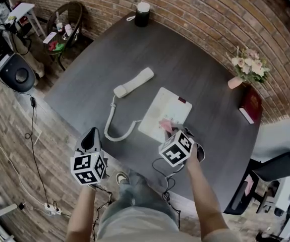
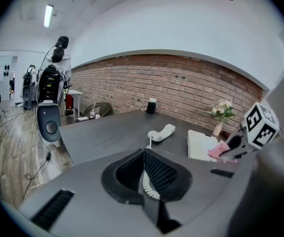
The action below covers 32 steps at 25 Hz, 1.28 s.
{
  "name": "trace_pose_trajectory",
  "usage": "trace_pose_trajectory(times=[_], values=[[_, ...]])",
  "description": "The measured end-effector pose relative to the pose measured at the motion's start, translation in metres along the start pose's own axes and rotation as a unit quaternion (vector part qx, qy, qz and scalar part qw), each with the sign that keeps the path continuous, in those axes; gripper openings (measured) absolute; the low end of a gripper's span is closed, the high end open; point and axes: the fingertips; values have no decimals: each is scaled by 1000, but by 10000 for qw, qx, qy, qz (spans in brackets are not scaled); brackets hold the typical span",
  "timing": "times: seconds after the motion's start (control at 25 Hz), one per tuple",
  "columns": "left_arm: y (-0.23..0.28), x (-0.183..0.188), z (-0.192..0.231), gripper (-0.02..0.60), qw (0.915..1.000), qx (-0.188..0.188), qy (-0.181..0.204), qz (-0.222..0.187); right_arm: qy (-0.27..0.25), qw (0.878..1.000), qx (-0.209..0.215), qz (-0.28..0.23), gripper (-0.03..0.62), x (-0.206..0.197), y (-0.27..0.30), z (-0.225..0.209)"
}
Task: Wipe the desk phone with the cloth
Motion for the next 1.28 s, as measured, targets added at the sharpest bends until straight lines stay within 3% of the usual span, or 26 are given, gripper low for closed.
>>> trace_pose_trajectory(times=[1.28], values=[[-37, -18, 9, 5, 10000, 23, 44, 21, -2, 9998, 189, -7, 21, -10, -10, 51]])
Point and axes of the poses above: the fingertips, and each gripper's own axes: y forward along the fingers, z to its left, x out of its top, and after that the axes turned 3 degrees about -x, right-handed
